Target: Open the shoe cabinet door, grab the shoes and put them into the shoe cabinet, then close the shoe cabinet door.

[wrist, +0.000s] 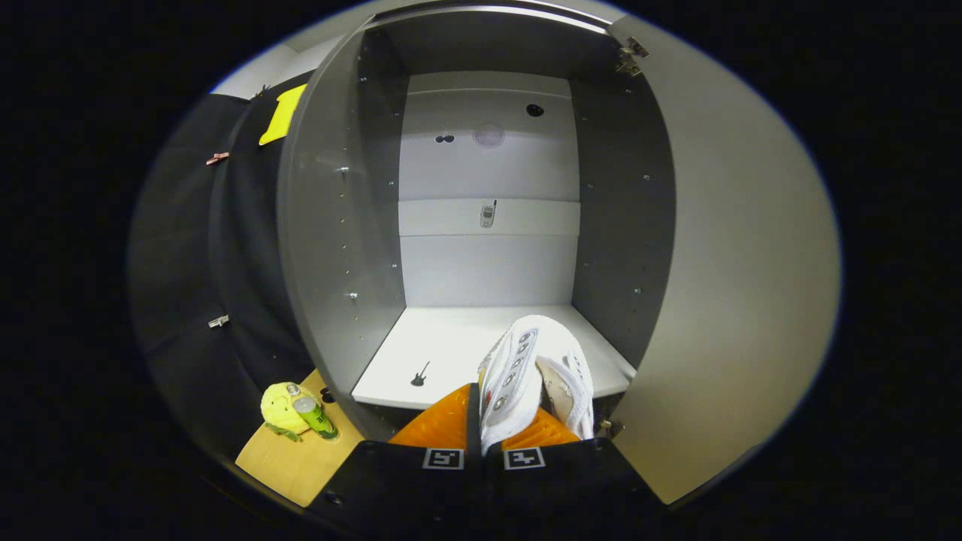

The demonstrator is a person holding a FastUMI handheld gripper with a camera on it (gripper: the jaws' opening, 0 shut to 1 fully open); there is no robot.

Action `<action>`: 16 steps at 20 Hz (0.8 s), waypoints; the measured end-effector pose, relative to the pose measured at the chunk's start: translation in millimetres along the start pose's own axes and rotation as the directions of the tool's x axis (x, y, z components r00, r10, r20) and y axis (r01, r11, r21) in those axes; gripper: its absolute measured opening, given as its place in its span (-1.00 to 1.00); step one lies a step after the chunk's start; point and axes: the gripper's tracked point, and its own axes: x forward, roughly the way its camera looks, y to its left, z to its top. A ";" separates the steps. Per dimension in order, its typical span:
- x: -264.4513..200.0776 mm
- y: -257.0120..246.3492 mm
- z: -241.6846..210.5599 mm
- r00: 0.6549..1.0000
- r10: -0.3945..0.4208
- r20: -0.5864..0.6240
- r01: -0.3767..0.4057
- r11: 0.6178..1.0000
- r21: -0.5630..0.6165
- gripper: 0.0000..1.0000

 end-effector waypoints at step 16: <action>199.5 -3.8 13.2 0.997 0.047 -0.055 -0.047 0.999 0.005 -0.92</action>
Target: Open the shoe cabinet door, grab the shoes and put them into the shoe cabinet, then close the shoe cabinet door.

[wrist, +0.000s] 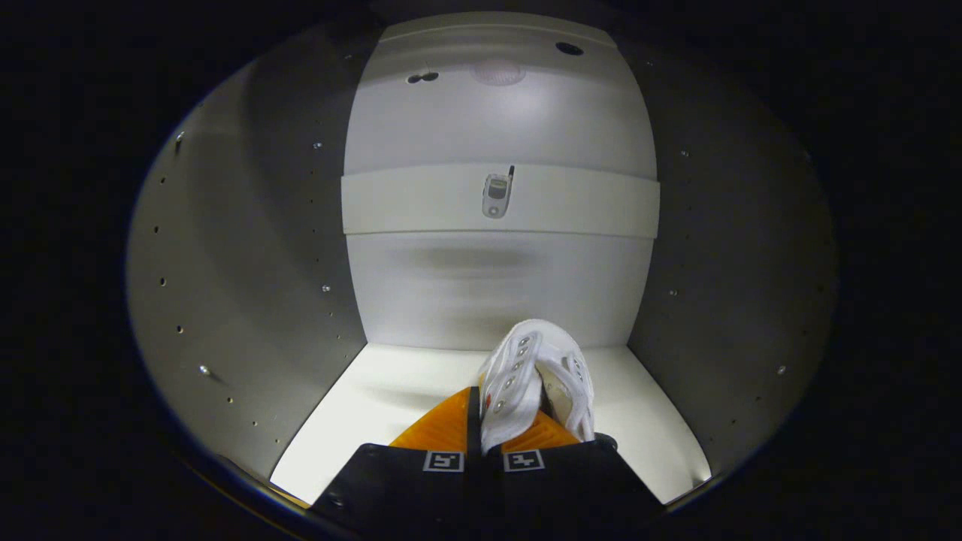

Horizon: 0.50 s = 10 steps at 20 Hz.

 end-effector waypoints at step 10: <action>9.4 -1.9 -9.9 0.999 -0.022 -0.040 0.022 1.000 0.019 -0.80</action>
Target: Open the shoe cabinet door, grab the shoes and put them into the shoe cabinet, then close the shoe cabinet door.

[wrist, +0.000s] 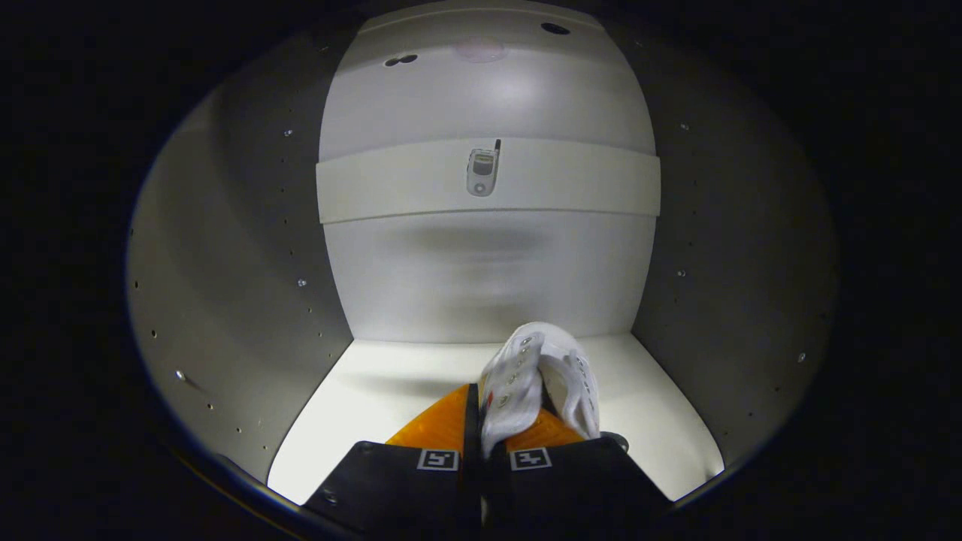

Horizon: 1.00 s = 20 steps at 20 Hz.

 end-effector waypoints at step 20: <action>-94.1 19.2 16.5 0.995 0.037 0.098 -0.043 0.997 0.057 0.97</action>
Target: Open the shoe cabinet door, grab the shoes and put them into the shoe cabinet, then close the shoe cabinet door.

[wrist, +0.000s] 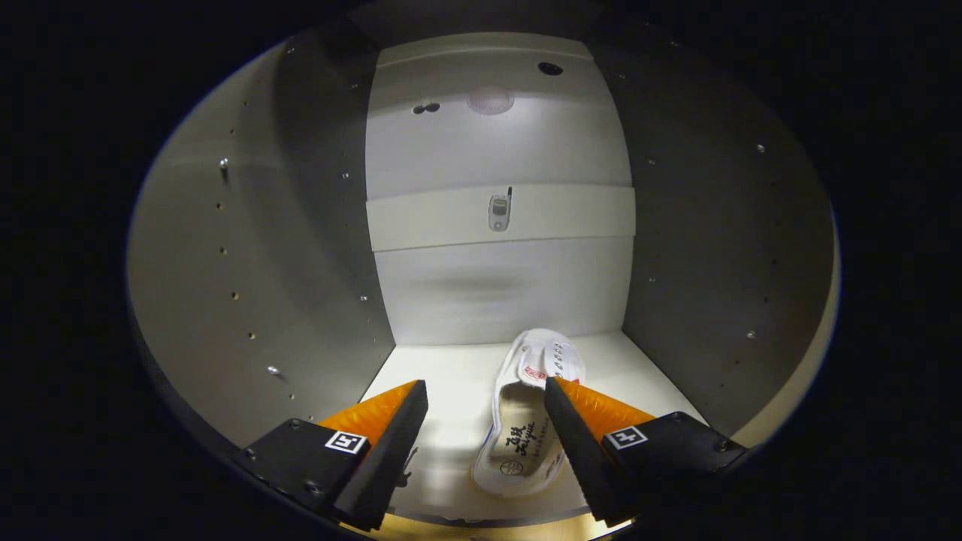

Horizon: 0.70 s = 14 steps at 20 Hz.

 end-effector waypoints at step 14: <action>-256.8 3.8 32.0 0.980 -0.085 0.179 0.073 0.995 0.070 0.95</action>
